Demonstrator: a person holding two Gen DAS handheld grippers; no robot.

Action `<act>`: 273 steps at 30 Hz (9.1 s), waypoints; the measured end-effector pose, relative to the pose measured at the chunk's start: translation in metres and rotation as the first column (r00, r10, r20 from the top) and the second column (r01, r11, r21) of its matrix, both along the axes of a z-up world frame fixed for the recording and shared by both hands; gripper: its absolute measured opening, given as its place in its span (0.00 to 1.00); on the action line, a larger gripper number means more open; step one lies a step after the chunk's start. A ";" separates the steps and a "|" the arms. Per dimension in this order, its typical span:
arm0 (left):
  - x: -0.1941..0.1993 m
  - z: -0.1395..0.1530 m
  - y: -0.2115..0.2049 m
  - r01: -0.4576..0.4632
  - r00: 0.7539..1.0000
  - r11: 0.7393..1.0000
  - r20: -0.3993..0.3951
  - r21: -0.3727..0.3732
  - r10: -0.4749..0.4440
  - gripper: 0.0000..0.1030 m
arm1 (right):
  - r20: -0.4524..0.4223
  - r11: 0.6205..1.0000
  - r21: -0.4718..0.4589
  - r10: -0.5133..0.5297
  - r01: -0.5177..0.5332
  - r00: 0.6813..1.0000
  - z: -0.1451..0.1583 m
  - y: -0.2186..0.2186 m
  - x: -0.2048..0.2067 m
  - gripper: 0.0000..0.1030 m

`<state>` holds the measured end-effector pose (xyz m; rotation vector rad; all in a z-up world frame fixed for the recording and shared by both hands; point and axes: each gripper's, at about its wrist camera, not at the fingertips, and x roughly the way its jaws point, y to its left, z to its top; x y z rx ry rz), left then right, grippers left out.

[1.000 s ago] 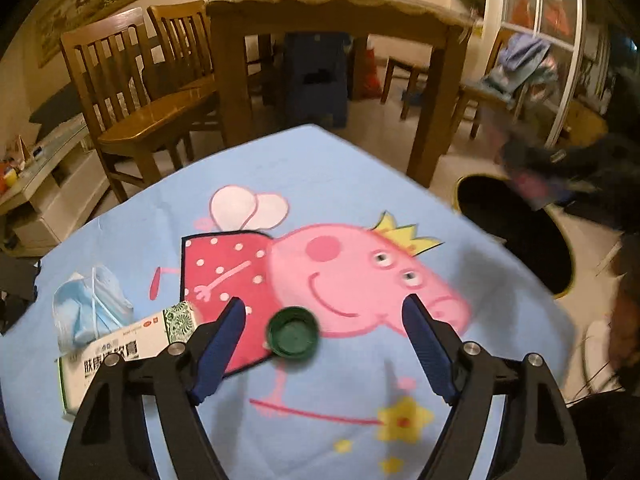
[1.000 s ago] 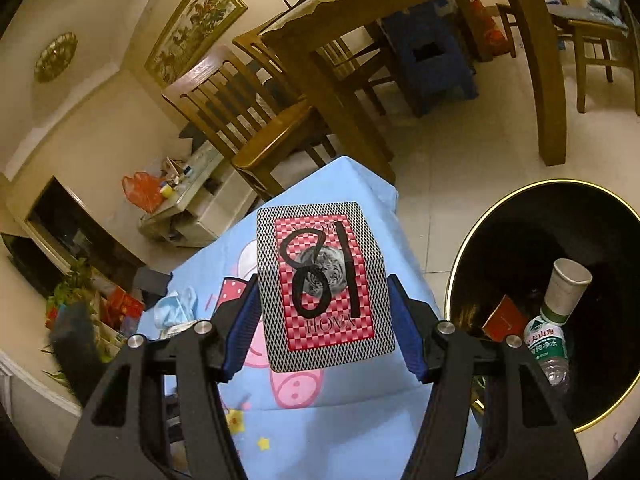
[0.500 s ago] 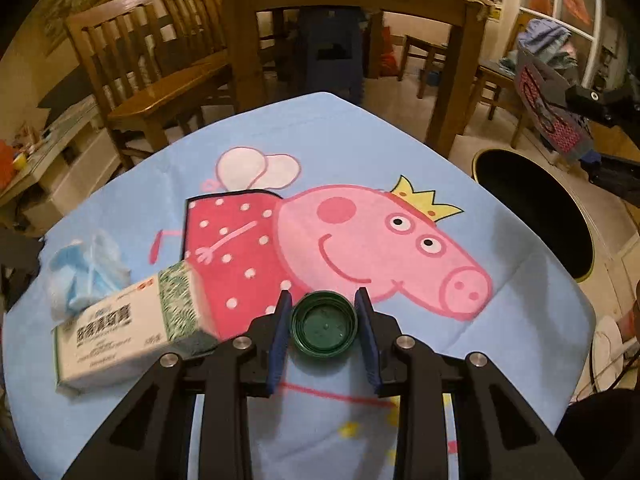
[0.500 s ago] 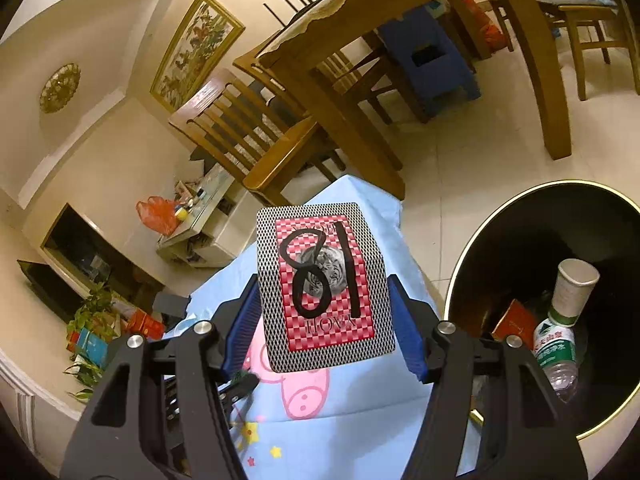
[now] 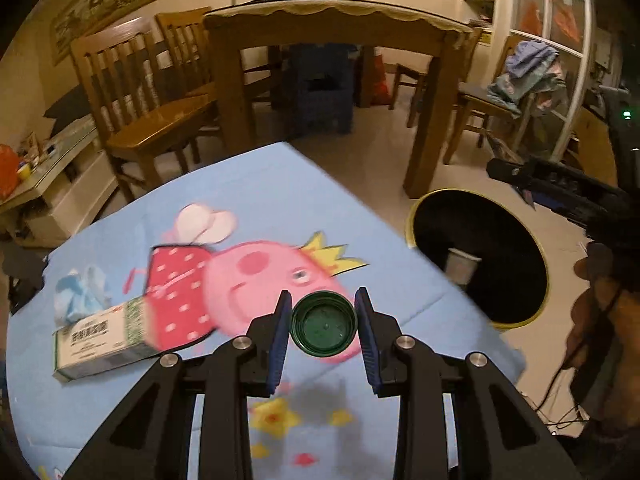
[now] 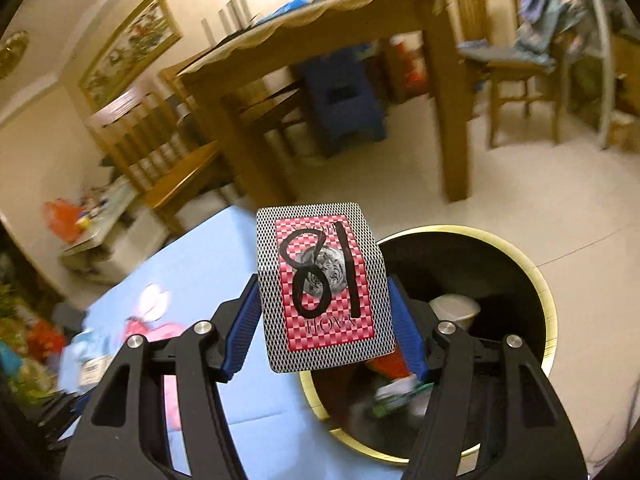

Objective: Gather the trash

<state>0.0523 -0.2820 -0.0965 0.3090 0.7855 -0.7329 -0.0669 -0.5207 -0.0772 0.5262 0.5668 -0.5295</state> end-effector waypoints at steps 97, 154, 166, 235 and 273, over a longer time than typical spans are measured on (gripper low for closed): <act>0.039 -0.015 0.324 -0.546 0.829 0.827 0.053 -0.137 0.557 0.94 | 0.061 0.695 0.280 0.675 -0.662 0.735 0.001 0.229 0.206 0.05; 0.012 0.005 0.063 -0.194 0.980 0.981 0.050 0.006 0.194 0.55 | 0.084 0.985 -0.024 0.170 -0.169 0.982 0.008 0.057 0.024 0.08; -0.010 0.016 -0.007 -0.120 0.986 0.993 0.116 0.005 0.118 0.55 | -0.037 0.999 0.036 -0.022 0.024 0.999 -0.023 -0.007 -0.008 0.19; -0.016 0.097 0.218 -0.589 0.770 0.807 0.275 -0.039 0.575 0.94 | -0.025 0.883 -0.215 0.422 -0.417 0.906 0.099 0.242 0.057 0.95; -0.044 0.119 0.260 -0.585 0.759 0.800 0.254 -0.136 0.599 0.94 | -0.029 0.816 -0.271 0.524 -0.511 0.851 0.093 0.319 0.026 0.95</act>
